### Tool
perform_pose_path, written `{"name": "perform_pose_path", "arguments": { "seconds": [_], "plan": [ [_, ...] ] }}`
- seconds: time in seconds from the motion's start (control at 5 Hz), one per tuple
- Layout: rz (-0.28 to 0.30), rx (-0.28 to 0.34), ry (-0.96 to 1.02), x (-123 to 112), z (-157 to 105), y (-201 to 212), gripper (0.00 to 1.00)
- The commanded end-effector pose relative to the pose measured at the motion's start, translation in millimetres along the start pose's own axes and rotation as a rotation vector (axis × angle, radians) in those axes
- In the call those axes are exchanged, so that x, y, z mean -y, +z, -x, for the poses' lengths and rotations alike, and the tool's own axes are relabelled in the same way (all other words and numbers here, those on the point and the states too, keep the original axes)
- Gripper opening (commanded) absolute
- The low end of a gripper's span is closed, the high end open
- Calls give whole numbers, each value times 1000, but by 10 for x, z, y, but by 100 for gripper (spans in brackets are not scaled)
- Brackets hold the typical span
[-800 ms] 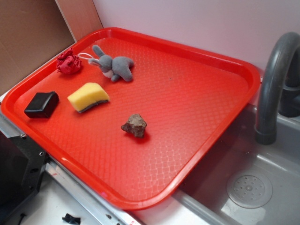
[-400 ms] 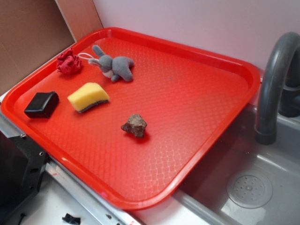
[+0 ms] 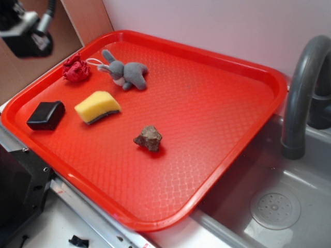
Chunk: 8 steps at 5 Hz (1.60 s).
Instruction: Grab the rock.
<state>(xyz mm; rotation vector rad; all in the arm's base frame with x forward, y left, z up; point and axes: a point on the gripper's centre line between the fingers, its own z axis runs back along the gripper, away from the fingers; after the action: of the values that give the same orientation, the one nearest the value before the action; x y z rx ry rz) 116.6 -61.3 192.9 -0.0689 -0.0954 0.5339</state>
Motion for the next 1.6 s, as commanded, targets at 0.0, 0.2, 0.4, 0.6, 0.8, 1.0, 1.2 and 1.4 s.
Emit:
{"name": "perform_pose_path", "arguments": {
  "seconds": [0.0, 0.2, 0.4, 0.6, 0.8, 1.0, 1.2, 1.4],
  "plan": [
    [98, -55, 505, 480, -95, -491, 100],
    [125, -63, 760, 597, -263, -783, 100],
    [93, -58, 848, 696, -388, -1074, 100],
    [60, -57, 874, 755, -506, -1308, 100],
    [31, -78, 874, 780, -571, -1522, 100],
    [-6, -96, 851, 841, -574, -1696, 100],
    [-28, -140, 816, 920, -534, -1783, 100],
    [-59, -134, 811, 951, -518, -1785, 0]
  ]
}}
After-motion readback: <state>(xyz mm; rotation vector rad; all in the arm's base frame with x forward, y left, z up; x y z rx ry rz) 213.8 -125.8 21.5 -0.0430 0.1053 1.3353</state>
